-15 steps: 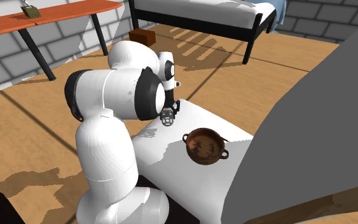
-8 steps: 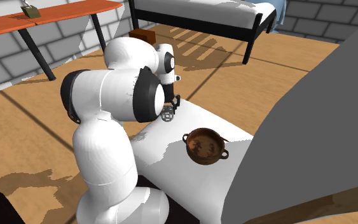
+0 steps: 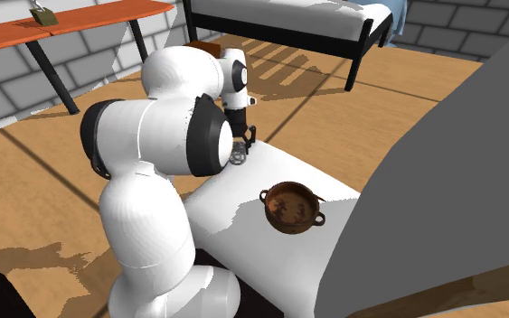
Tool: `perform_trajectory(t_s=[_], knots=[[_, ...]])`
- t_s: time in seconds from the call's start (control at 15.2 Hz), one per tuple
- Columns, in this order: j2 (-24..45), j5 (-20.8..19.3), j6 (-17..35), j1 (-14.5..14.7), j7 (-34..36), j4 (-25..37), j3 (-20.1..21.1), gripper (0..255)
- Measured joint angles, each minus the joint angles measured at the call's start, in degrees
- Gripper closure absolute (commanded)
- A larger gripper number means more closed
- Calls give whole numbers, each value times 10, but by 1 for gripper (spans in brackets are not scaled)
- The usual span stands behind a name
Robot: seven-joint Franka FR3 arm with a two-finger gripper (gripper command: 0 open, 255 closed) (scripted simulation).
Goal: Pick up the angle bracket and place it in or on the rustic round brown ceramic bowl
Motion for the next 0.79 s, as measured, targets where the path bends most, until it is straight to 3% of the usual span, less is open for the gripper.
perform_trajectory(t_s=[0.79], knots=[[-107, -65, 25, -67, -112, -116, -65, 255]])
